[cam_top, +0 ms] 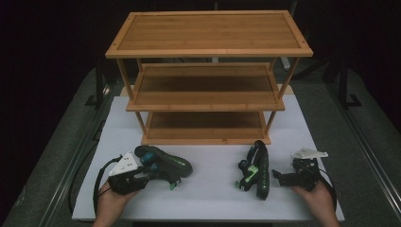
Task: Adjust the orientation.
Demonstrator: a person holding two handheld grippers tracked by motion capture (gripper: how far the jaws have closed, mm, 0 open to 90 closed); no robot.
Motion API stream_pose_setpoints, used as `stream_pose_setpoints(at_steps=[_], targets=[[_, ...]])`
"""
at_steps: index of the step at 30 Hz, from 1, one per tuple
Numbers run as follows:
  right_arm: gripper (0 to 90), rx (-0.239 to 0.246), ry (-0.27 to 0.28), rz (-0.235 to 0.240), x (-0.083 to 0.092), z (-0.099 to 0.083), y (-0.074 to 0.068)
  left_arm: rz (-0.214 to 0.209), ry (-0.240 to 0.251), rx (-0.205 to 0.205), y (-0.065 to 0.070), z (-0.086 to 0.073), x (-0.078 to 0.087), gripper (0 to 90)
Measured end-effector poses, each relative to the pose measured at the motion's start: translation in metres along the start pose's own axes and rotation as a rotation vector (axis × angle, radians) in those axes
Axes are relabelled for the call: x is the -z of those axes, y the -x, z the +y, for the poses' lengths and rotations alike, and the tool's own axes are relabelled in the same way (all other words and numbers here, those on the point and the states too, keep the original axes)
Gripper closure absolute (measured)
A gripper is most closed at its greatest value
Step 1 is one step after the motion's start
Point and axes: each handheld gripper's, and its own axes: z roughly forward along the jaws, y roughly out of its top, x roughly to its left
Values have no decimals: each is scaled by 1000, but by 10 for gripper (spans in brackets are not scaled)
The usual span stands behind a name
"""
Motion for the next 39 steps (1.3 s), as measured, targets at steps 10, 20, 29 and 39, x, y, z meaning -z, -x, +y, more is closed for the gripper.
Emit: stream_pose_setpoints(at_steps=[10,20,29,39], targets=[[0,0,0,0,0,0,0,-50,36,-2,-1,10,9,731],[0,0,1,1,0,0,0,-143,50,-22,2,29,4,732],[0,1,0,0,0,0,0,-296,40,-37,10,47,-21,732],[0,1,0,1,0,0,0,-339,-14,-27,13,50,-52,730]])
